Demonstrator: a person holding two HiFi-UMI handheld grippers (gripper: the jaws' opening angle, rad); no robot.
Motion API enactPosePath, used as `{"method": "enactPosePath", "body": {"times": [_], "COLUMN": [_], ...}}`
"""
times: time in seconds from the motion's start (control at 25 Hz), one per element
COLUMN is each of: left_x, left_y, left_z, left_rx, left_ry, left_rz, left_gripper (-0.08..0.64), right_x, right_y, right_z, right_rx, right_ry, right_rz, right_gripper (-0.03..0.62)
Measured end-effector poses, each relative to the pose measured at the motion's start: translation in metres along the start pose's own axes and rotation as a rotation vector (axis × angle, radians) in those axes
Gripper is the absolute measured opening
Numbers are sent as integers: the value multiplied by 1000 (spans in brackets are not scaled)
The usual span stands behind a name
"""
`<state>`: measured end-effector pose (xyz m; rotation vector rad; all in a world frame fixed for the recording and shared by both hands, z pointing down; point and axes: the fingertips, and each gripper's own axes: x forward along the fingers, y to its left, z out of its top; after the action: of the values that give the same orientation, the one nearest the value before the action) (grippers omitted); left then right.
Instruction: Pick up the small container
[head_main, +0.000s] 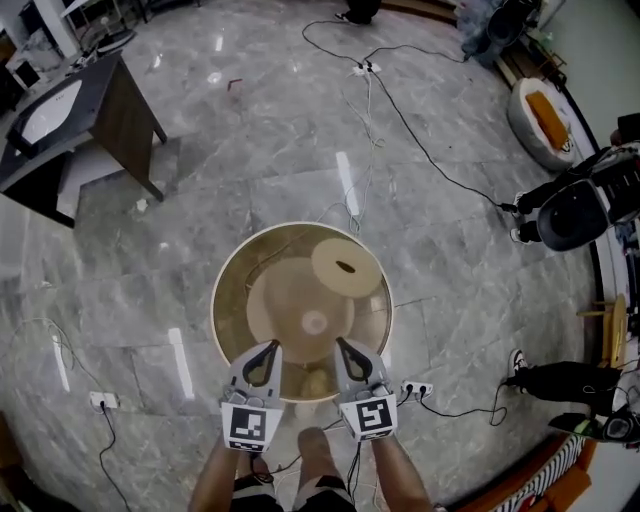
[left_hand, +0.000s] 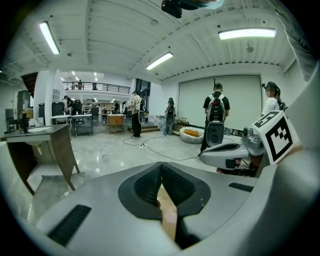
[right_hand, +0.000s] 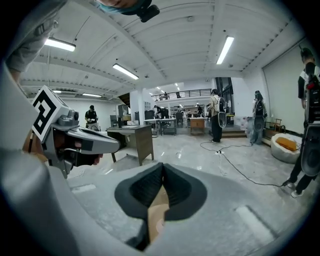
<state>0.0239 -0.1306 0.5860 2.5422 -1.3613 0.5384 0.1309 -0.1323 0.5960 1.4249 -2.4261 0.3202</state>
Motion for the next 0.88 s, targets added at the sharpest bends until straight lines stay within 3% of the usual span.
{"method": "enactPosePath", "body": {"times": [0.16, 0.28, 0.44, 0.88], "left_x": [26, 41, 59, 98], "left_y": [12, 17, 21, 22], "left_z": [-36, -62, -89, -174], "left_rx": [-50, -34, -122, -200], "left_ry": [30, 37, 60, 116], "left_rz": [14, 11, 28, 13], "left_gripper": [18, 18, 18, 18], "right_x": [33, 49, 67, 108], "right_y": [-3, -8, -13, -16], "right_z": [-38, -65, -98, -191], "right_rx": [12, 15, 13, 13], "right_ry": [29, 45, 60, 112], "right_rz": [18, 26, 38, 52], "right_gripper": [0, 0, 0, 2]}}
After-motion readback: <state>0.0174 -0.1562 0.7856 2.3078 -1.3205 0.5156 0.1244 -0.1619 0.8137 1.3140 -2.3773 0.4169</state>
